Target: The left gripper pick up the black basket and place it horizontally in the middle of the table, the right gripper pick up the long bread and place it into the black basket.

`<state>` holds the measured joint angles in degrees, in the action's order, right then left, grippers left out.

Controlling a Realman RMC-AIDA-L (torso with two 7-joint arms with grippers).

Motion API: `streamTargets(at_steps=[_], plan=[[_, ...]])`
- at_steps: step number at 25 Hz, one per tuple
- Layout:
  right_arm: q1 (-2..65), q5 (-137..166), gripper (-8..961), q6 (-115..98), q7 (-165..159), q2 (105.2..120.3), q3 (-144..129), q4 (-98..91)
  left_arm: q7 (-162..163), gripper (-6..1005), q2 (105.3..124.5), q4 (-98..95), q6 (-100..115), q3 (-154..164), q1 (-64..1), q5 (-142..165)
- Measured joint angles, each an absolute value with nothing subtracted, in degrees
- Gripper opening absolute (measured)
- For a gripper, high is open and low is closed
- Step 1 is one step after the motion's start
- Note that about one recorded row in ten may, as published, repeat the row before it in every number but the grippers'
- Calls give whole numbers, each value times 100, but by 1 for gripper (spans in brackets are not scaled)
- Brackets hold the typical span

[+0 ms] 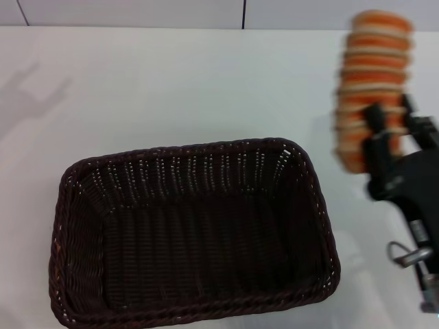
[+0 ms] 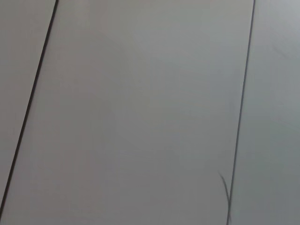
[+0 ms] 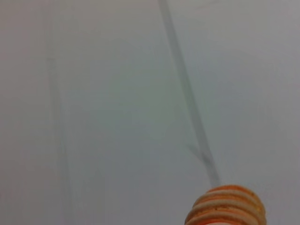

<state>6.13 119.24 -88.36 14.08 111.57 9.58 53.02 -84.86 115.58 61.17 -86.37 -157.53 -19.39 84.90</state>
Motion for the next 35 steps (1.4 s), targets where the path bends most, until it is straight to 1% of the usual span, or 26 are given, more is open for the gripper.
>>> streamTargets(at_steps=[7, 11, 14, 18, 20, 25, 28, 29, 31, 32, 33, 35], plan=[[1128, 12609, 322, -8627, 732, 11168, 675, 4945, -8481, 867, 11557, 6115, -8632, -15750, -1949, 8490], [1501, 13110, 278, -8649, -552, 11084, 657, 4469, -8481, 867, 11557, 6107, -8630, -15782, -1938, 8491], [1574, 13158, 324, -8661, -786, 11063, 658, 4391, -8481, 867, 11557, 6103, -8630, -15784, -1931, 8491], [1556, 13184, 386, -8665, -726, 11092, 683, 4358, -8477, 867, 11558, 6099, -8640, -15785, -1909, 8477], [1554, 13184, 566, -8680, -722, 11095, 688, 4353, -8459, 867, 11558, 6099, -8641, -15786, -1903, 8462], [1523, 13183, 566, -8693, -720, 11096, 718, 4344, -8443, 867, 11557, 6099, -8641, -15785, -1897, 8446], [1386, 13145, 566, -8738, -649, 11104, 875, 4312, -8435, 867, 11554, 6099, -8643, -15785, -1897, 8423], [1254, 13102, 566, -8784, -550, 11129, 1043, 4275, -8434, 867, 11551, 6099, -8644, -15786, -1898, 8422], [948, 12996, 566, -8873, -303, 11243, 1472, 4152, -8435, 867, 11556, 6092, -8647, -15792, -1898, 8420], [641, 12916, 566, -9002, 9, 11475, 2097, 3913, -8435, 867, 11556, 6092, -8647, -15792, -1898, 8420], [641, 12916, 566, -9002, 9, 11475, 2097, 3913, -8435, 867, 11556, 6092, -8647, -15792, -1898, 8420], [451, 12904, 566, -9107, 189, 11718, 2714, 3624, -8625, 867, 11604, 5812, -8624, -15804, -1894, 8412]])
